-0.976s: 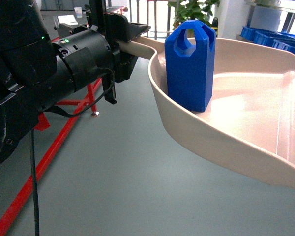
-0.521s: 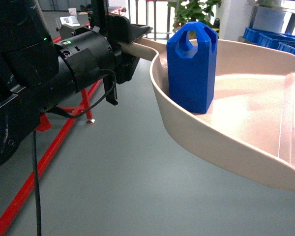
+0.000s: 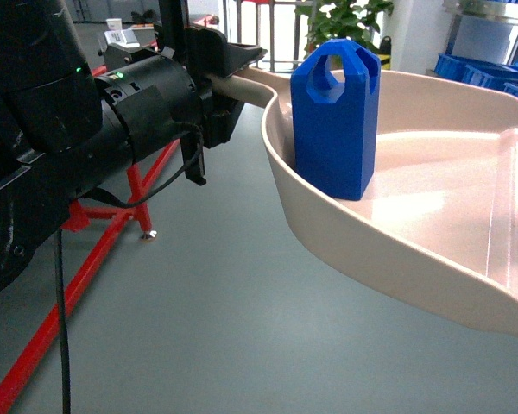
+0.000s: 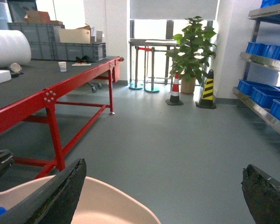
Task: Place part in tray to right shelf
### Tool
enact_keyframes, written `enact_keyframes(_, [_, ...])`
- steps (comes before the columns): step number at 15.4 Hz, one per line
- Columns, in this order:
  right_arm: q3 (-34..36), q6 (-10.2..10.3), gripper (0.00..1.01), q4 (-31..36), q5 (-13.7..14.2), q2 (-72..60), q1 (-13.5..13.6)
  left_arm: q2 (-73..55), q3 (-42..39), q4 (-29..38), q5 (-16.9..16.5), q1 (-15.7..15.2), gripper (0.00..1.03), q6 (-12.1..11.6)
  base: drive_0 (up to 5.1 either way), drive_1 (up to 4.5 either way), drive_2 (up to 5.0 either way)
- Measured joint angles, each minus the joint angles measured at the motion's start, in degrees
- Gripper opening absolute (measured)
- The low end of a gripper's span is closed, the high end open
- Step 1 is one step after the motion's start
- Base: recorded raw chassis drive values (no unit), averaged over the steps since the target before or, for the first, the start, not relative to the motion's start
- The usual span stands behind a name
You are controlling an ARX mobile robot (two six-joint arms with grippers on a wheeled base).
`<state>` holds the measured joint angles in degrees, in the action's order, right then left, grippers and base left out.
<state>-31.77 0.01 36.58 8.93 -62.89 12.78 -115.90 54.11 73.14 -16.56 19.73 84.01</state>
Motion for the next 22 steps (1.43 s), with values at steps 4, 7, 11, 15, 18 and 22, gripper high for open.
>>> enact_keyframes(4, [0.0,0.0,0.98,-0.31,0.02,0.0,-0.02,0.0,-0.02,-0.24,0.02,0.0,0.12,0.0,0.0,4.34,-4.3])
enact_keyframes(7, [0.0,-0.02,0.98,-0.11,0.02,0.0,-0.02,0.0,-0.02,0.0,-0.02,0.0,0.12,-0.02,0.0,4.37,-4.3])
enact_keyframes(11, [0.0,-0.02,0.98,-0.02,-0.02,0.02,0.02,0.0,0.0,0.11,0.24,0.0,0.12,-0.02,0.0,4.37,-4.3])
enact_keyframes(15, [0.02,-0.02,0.98,0.02,0.02,0.0,-0.02,0.0,-0.02,0.22,0.07,0.0,0.12,0.0,0.0,4.33,-4.3])
enact_keyframes(18, [0.02,-0.02,0.98,-0.13,0.02,0.04,-0.02,0.0,-0.02,0.37,0.07,-0.04,0.12,-0.02,-0.1,4.26,-4.4])
enact_keyframes(22, [0.02,-0.02,0.98,-0.15,0.0,0.02,-0.02,0.0,-0.02,0.11,0.09,-0.04,0.12,-0.02,0.0,4.29,-4.4])
